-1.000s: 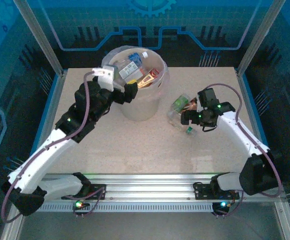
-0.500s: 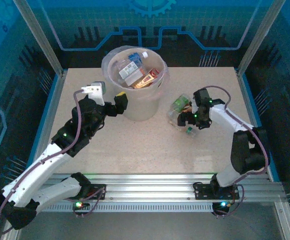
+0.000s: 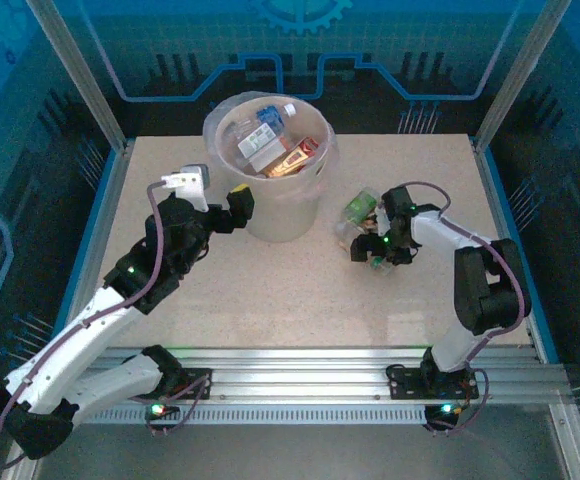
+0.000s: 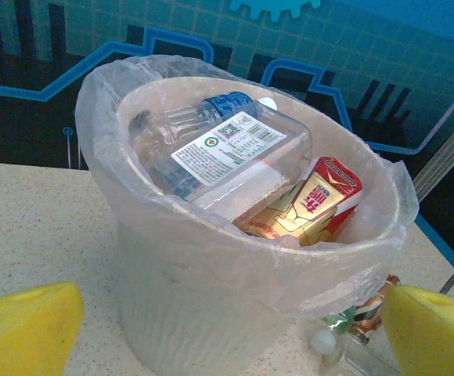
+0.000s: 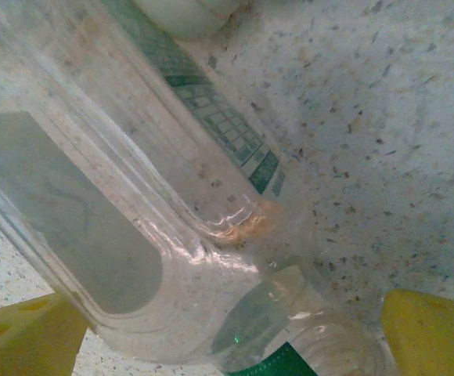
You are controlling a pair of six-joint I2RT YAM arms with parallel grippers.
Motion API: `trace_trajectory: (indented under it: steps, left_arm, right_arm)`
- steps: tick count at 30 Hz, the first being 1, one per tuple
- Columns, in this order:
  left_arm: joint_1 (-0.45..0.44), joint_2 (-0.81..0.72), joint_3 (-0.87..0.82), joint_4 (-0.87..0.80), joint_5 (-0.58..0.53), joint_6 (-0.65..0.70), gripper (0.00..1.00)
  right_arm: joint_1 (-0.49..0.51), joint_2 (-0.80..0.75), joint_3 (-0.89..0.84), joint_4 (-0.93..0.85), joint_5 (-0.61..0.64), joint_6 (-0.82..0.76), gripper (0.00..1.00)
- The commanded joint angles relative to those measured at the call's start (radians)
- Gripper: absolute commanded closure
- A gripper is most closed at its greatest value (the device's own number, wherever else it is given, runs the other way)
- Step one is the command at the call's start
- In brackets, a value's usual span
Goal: Put the plastic bottles in the bin
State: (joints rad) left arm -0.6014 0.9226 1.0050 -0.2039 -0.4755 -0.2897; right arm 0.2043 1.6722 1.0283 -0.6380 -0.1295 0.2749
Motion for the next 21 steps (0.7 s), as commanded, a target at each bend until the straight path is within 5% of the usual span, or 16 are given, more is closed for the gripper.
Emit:
trace_trajectory:
  steps: [1,13,21]
  left_arm:
    - [0.000,-0.010,-0.013,0.007,-0.023,-0.016,0.01]
    - [0.000,-0.014,-0.012,0.007,-0.016,-0.028,0.01]
    - [-0.001,-0.028,-0.017,0.001,-0.030,-0.031,0.01]
  right_arm:
    - [0.024,-0.006,-0.027,0.006,-0.035,-0.016,0.06]
    - [0.107,0.002,-0.036,-0.001,0.025,-0.003,0.32]
    - [0.185,0.050,0.007,-0.040,0.089,-0.001,0.36]
